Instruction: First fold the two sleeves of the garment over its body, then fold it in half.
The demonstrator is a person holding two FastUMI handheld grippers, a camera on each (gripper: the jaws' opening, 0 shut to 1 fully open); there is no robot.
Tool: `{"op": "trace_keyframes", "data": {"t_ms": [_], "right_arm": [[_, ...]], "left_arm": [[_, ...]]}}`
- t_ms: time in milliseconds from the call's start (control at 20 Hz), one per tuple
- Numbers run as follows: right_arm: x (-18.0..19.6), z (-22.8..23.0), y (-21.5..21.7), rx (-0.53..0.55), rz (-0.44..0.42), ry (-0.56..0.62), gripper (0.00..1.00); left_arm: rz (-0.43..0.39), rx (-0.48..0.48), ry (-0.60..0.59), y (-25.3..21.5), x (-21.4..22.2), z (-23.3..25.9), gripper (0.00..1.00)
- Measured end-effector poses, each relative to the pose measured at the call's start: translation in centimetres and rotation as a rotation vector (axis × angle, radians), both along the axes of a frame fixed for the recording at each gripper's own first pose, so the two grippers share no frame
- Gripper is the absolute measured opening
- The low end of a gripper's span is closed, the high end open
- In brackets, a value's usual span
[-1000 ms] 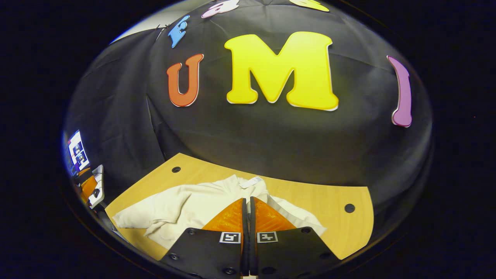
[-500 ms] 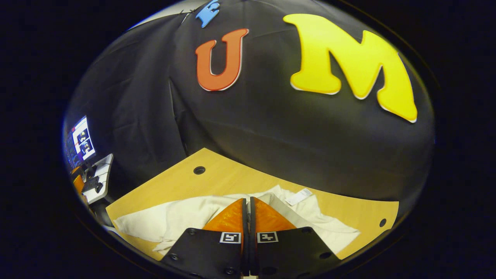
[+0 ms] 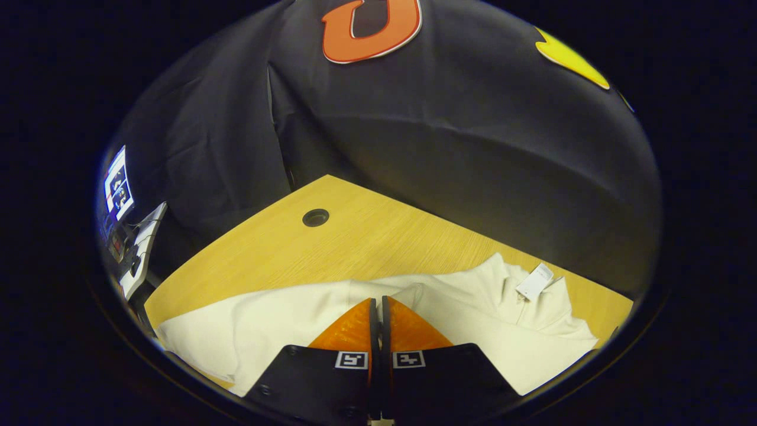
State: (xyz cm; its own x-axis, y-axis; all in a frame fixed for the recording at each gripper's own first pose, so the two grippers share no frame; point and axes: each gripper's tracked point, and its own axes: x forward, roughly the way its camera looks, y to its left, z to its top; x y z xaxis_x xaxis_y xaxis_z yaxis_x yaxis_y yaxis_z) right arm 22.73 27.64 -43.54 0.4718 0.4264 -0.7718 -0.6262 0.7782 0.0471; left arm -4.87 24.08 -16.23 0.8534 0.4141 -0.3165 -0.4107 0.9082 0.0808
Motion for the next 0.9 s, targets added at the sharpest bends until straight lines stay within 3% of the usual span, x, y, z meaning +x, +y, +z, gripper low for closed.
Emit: {"op": "trace_keyframes", "data": {"t_ms": [100, 200, 350, 400, 450, 700, 900], "right_arm": [[-0.3, -1.0, 0.1, -0.006, -0.025, 0.003, 0.01], [-1.1, -0.5, 0.4, 0.024, -0.036, 0.016, 0.11], [-1.8, 0.9, -0.8, 0.035, -0.063, 0.000, 0.59], [-2.3, 1.6, -1.2, 0.049, -0.071, -0.001, 0.62], [-2.7, 2.6, -1.6, 0.065, -0.084, -0.006, 0.74], [-5.3, 9.4, -5.2, 0.129, -0.122, -0.114, 0.89], [-9.6, 15.6, -8.0, 0.196, -0.134, -0.173, 0.91]], "left_arm": [[-0.003, 0.005, 0.005, 0.3, -0.1, -0.2, 1.00], [-0.005, 0.001, 0.003, 0.4, 0.0, -0.3, 1.00], [-0.013, -0.006, 0.003, 0.5, 0.0, -0.8, 1.00], [-0.021, -0.003, 0.002, 0.5, 0.2, -0.8, 1.00], [-0.026, 0.005, 0.002, 0.6, 0.1, -1.0, 1.00], [-0.087, 0.044, 0.024, 0.1, -0.8, -2.4, 1.00], [-0.132, 0.048, 0.045, -0.7, -2.4, -3.6, 1.00]]}}
